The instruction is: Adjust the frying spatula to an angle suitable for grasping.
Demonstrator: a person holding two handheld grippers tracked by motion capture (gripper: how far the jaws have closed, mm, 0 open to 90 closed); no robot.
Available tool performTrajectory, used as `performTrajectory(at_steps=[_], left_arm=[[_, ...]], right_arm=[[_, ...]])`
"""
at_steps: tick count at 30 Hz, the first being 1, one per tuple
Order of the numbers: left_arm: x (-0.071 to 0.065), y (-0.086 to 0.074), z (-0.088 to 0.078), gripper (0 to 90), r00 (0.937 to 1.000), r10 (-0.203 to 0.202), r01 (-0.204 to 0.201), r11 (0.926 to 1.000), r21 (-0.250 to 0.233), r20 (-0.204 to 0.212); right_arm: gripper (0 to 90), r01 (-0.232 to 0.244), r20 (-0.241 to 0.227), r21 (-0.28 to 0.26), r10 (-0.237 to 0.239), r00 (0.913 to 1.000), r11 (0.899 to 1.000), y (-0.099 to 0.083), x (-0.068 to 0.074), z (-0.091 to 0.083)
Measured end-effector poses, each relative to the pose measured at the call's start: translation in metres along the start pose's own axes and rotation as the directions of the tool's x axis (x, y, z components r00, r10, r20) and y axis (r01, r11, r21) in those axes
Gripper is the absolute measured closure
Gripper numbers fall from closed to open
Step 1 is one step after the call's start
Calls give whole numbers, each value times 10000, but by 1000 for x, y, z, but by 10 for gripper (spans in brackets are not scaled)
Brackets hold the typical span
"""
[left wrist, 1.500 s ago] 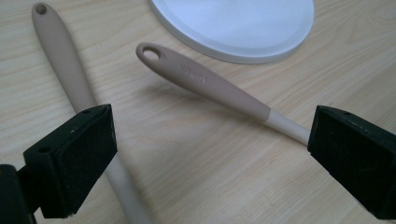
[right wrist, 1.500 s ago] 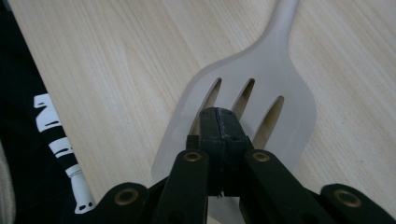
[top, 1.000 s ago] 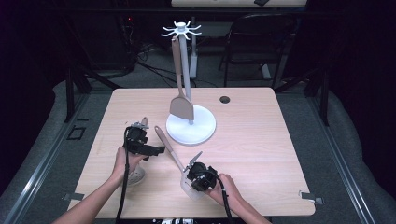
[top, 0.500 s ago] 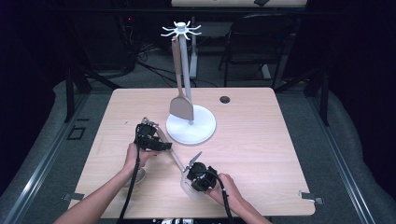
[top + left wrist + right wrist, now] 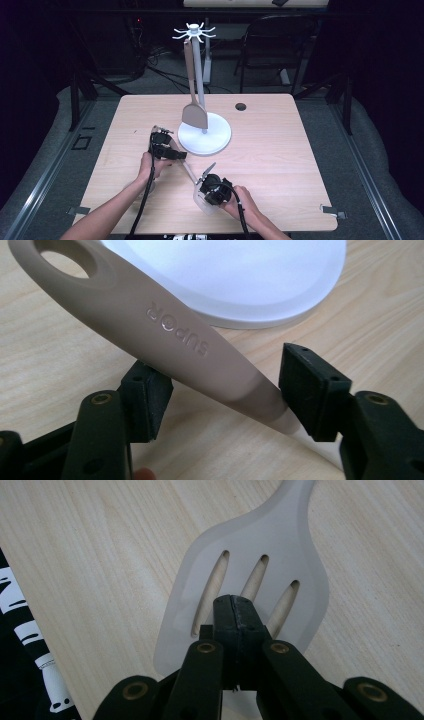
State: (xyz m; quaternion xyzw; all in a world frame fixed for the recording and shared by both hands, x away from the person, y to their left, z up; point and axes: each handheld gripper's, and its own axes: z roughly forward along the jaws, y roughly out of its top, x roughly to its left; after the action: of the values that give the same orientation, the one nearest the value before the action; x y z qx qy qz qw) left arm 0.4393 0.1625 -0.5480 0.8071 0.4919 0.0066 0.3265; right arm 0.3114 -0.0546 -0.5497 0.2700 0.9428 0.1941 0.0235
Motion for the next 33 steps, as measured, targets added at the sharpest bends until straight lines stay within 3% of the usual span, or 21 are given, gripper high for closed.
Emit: performTrajectory(at_steps=[2,4,7,10,12,14,18,22,25,29,33], left_arm=[[2,-1,-1,421,9995,-164,167,9998,-110,269],[3,-2,-3,458,9977,-333,355,9987,-377,586],[2,-2,-6,478,9973,-265,302,9981,-536,688],[-1,-2,-8,503,9961,-225,290,9967,-758,858],[-1,-3,-10,524,9948,-223,314,9954,-907,996],[-2,-3,-11,531,9923,-291,414,9939,-1019,1201],[-3,-3,-14,552,9900,-184,358,9918,-1231,1400],[-10,-2,-20,564,9909,99,111,9879,-1547,1341],[-14,-2,-25,567,9917,350,-132,9849,-1726,1239],[-18,-2,-28,571,9919,475,-251,9825,-1845,1178],[-22,-3,-33,574,9910,708,-461,9774,-2063,1140]], right_arm=[[900,12,-35,28,-11,10000,10000,0,0,0],[762,64,-229,87,-62,9997,9999,1,-2,-3],[760,33,-432,80,-29,9991,10000,1,-4,-4],[729,-30,-417,-137,24,9991,9999,2,-4,-8],[698,-405,-578,-717,364,9977,9966,3,-4,-10],[696,-327,-491,-656,295,9984,9973,4,-5,-13],[651,-661,-401,-1117,619,9973,9915,7,-7,-12],[584,-782,-131,-1485,772,9969,9858,16,-11,-9],[583,-837,-34,-1664,843,9964,9825,19,-14,-8],[568,-1225,-80,-2105,1235,9923,9699,29,-20,-4],[569,-1238,75,-2227,1286,9917,9670,34,-20,-3]])
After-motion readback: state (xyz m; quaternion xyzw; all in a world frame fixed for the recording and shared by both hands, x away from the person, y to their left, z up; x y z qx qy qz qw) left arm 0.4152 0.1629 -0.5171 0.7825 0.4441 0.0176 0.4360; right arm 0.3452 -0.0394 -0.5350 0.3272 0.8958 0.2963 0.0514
